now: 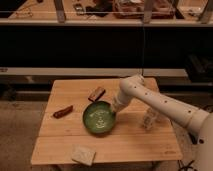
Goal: Drag the ceramic bowl in a circle
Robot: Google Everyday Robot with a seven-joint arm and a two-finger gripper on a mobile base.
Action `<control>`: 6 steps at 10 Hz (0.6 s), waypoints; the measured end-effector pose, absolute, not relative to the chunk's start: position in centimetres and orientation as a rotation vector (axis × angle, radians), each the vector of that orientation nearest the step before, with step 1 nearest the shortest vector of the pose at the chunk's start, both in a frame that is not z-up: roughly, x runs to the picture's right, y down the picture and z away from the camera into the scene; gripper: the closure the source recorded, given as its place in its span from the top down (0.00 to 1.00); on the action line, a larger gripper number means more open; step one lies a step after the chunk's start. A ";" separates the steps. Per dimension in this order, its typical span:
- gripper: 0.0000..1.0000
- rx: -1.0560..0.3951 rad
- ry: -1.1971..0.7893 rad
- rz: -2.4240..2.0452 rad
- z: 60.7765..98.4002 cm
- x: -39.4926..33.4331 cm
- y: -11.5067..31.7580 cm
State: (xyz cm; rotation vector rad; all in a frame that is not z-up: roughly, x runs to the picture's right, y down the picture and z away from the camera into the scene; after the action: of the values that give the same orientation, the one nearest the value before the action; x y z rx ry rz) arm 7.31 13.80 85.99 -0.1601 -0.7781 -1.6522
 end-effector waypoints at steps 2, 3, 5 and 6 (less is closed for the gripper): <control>0.00 -0.181 -0.743 -1.614 84.8 9.4 15.9; 0.00 -0.190 -0.721 -1.609 83.6 10.2 17.0; 0.00 -0.204 -0.692 -1.647 80.7 10.0 19.7; 0.00 -0.208 -0.689 -1.670 79.8 9.4 20.5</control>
State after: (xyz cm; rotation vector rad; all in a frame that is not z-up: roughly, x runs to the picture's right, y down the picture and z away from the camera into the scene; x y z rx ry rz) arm 9.40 20.48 79.79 -0.2075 -0.6888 -1.6703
